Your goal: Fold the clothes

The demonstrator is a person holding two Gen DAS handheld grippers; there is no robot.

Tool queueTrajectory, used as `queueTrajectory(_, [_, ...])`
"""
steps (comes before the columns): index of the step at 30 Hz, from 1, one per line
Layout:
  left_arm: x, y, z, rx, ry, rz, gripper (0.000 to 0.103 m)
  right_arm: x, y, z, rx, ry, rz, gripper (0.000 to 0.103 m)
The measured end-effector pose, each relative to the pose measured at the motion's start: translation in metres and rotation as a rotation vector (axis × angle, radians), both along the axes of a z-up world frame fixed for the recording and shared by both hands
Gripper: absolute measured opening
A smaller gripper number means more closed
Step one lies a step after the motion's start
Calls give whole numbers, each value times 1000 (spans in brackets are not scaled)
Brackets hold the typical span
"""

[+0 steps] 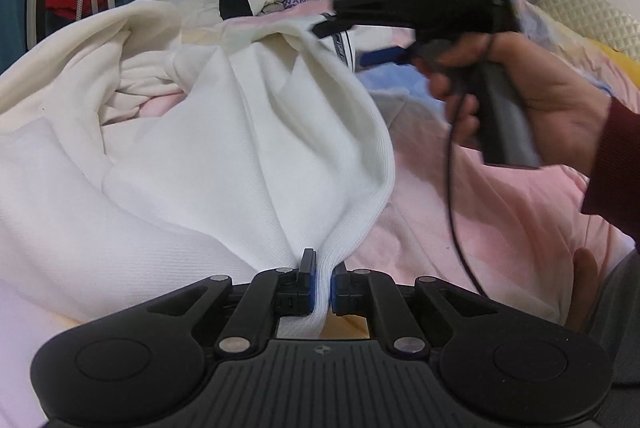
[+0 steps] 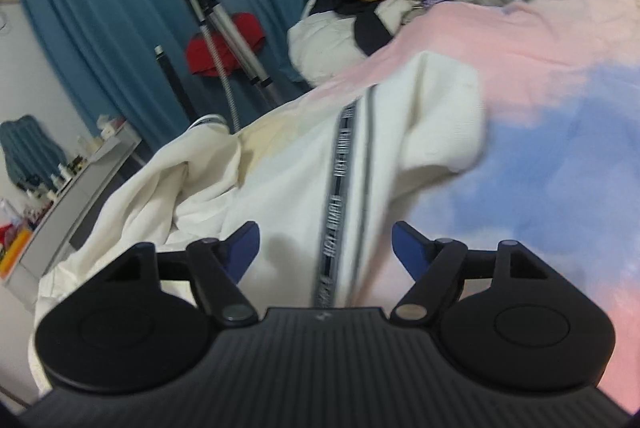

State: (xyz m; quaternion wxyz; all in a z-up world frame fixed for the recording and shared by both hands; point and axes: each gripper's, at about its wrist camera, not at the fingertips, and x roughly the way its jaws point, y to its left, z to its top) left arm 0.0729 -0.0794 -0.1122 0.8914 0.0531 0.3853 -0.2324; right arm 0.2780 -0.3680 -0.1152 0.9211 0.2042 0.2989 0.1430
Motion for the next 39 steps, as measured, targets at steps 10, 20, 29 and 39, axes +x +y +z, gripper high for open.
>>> queueTrajectory(10, [10,-2,-8,-6,12,-8,7,12,21,-16,-128,18,44,59])
queueTrajectory(20, [7,2,-3,-36,-3,12,7,-5,8,0,-97,18,-27,7])
queueTrajectory(29, [-2,7,9,-77,-21,29,7,-49,-34,30,-6,7,-180,6])
queueTrajectory(39, [-2,5,4,-51,-3,32,8,-68,-53,23,138,63,-188,8])
